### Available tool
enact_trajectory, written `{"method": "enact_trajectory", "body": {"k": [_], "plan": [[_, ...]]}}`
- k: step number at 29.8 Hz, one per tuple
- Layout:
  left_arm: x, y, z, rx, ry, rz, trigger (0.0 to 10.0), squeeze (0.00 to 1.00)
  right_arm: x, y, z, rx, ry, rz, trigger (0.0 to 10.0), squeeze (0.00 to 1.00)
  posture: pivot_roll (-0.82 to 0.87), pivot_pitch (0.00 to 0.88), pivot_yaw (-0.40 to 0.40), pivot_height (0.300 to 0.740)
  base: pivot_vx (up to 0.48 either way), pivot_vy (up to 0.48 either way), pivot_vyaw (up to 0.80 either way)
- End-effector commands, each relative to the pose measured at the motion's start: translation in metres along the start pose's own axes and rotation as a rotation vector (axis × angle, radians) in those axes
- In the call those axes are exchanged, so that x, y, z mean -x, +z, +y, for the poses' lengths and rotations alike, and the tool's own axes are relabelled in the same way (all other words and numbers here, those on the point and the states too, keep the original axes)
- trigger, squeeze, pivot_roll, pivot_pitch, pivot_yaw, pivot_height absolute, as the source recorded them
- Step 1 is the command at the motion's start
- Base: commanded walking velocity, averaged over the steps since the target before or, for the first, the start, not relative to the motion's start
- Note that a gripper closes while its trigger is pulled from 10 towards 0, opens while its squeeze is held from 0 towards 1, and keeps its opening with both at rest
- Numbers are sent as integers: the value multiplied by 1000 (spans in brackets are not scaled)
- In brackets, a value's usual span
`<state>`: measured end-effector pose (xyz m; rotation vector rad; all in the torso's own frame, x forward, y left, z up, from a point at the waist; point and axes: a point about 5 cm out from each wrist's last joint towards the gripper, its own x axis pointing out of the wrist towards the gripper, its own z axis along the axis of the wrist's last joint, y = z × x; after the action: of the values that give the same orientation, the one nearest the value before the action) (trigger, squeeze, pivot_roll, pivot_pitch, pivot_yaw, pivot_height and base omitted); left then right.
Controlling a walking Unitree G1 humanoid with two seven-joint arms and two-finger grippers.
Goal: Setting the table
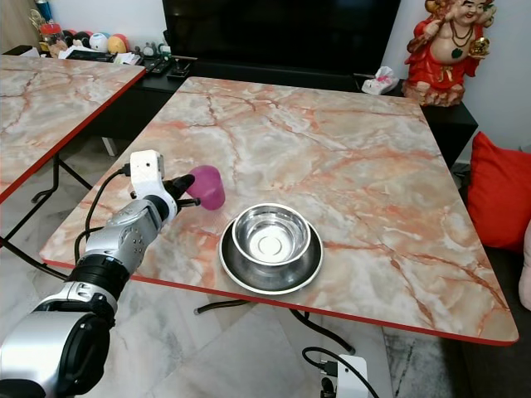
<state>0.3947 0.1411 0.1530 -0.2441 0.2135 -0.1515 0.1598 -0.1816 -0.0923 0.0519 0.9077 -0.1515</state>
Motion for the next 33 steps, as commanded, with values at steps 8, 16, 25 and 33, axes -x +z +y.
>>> {"method": "enact_trajectory", "body": {"k": [8, 16, 25, 33], "plan": [[-3, 4, -9, -4, -42, 8, 10000, 0, 0, -2, -2, -6, -6, 10, 10000, 0, 140, 0, -56, 740, 0, 0, 0], [-4, 2, -13, -22, -66, 16, 10000, 267, 0, -2, -1, -7, -6, 11, 10000, 0, 140, 0, -54, 740, 0, 0, 0], [-3, 0, -13, -33, -71, 23, 10000, 275, 1, -3, 0, -8, -5, 13, 10000, 0, 139, 0, -50, 740, 0, 0, 0], [-3, -1, -13, -38, -75, 30, 10000, 275, 1, -4, 0, -9, -5, 15, 10000, 0, 142, 0, -51, 740, 0, 0, 0]]}}
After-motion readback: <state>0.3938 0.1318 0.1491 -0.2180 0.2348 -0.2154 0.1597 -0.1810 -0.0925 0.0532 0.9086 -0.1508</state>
